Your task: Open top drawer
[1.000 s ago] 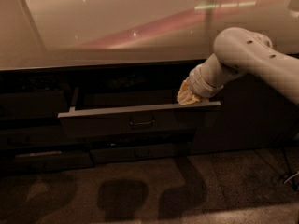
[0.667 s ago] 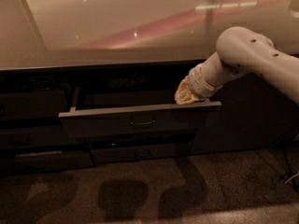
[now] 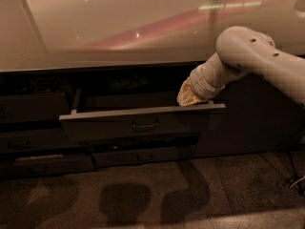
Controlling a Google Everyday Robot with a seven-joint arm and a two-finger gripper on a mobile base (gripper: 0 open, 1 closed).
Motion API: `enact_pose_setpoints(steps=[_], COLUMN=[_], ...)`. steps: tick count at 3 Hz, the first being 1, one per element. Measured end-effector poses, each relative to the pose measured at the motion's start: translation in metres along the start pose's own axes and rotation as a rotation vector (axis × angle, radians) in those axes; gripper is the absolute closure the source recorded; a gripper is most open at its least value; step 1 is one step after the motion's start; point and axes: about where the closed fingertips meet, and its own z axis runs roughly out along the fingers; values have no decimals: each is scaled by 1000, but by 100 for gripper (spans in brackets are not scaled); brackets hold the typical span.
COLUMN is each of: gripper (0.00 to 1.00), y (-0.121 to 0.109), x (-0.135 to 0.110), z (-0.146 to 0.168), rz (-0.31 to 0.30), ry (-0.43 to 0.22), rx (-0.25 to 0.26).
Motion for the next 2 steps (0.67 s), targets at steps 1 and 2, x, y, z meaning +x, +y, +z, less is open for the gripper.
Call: enact_pose_setpoints(steps=[1,2], gripper=[100,100], y=[-8,-20], x=[23,52], z=[9,11], rz=[44,95], ry=[32,36], rx=[-52,-78])
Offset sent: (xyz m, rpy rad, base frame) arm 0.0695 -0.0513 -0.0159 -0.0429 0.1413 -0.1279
